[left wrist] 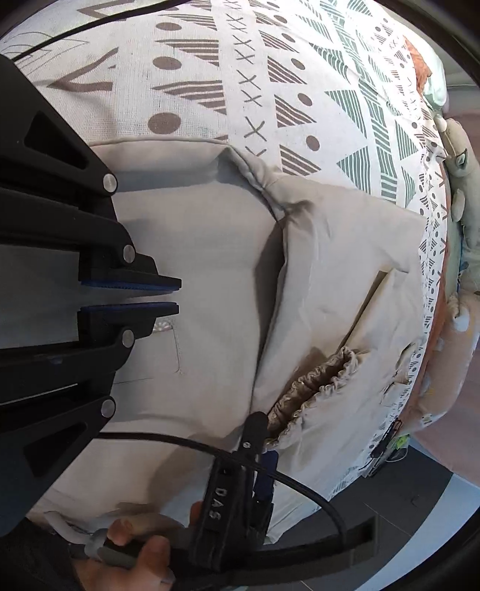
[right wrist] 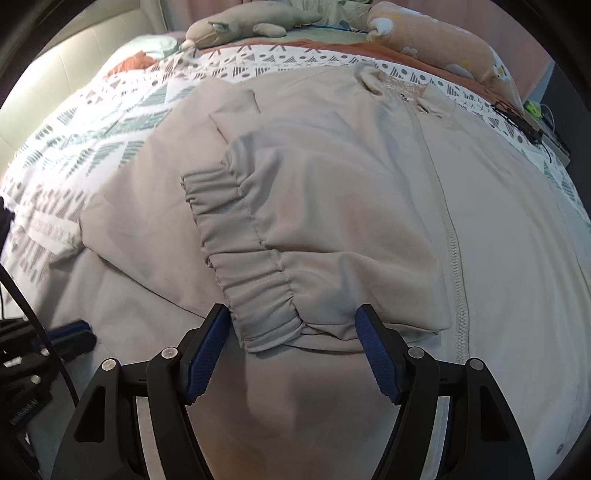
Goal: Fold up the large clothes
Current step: 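Grasp the other sleeve cuff with the right gripper and lay it across the body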
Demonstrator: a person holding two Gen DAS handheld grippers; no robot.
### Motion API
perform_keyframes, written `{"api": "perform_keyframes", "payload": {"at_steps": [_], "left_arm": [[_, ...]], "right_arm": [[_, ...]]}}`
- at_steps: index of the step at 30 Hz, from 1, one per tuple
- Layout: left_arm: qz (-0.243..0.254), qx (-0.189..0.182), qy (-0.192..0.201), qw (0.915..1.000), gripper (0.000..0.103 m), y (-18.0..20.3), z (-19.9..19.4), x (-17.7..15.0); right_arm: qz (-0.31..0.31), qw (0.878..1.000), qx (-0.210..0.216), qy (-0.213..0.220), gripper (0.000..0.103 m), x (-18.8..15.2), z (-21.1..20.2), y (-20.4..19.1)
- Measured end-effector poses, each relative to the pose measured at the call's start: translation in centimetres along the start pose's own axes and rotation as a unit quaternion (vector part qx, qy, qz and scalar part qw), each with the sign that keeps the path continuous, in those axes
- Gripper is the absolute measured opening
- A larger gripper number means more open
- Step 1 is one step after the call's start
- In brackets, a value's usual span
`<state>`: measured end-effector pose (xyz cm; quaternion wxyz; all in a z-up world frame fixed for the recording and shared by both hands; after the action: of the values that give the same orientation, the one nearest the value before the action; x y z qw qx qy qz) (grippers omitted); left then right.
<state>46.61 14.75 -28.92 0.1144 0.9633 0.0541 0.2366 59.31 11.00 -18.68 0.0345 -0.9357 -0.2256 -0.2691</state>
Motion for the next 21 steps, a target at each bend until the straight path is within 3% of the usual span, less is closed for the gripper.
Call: {"api": "perform_keyframes", "payload": {"at_steps": [6,8,9,11,14,15,17,21], "left_arm": [[0.046,0.044,0.015,0.9978,0.008,0.6,0.2,-0.1],[0.036,0.042,0.016,0.9984,0.008,0.4,0.2,0.1],[0.028,0.037,0.017,0.9988,0.008,0.2,0.2,0.2],[0.02,0.043,0.022,0.9987,0.008,-0.1,0.0,0.5],[0.039,0.082,0.04,0.995,0.008,-0.2,-0.7,1.3],[0.039,0.08,0.047,0.9949,0.008,0.0,-1.1,1.6],[0.037,0.041,0.052,0.9971,0.008,0.8,-1.5,2.0],[0.056,0.037,0.078,0.9947,0.008,2.3,-3.0,3.3]], "right_arm": [[-0.013,1.0,0.004,-0.003,0.069,1.0,0.9,-0.7],[-0.009,1.0,0.017,0.005,0.052,1.1,0.5,0.0],[-0.005,1.0,0.023,0.01,0.036,1.1,0.1,0.5],[0.012,0.999,0.028,0.029,0.034,1.1,-1.5,2.0],[0.048,0.997,0.038,0.057,0.031,1.4,-3.5,4.3],[0.064,0.995,0.043,0.066,0.03,1.4,-4.2,5.3],[0.087,0.992,0.05,0.078,0.029,1.1,-5.2,6.9],[0.126,0.986,0.053,0.092,0.027,-0.4,-6.4,10.5]]}}
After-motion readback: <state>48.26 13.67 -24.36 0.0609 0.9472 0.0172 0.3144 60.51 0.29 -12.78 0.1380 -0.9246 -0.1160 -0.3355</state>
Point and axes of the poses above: each gripper's, at about its wrist camera, not at the fingertips, and z roughly the way its jaws point, y to its right, x to its top, the point moved 10 cm from there along z, roughly the way its jaws point, and after that the axes turned 1 degree about -z, right-handed, at the moved point
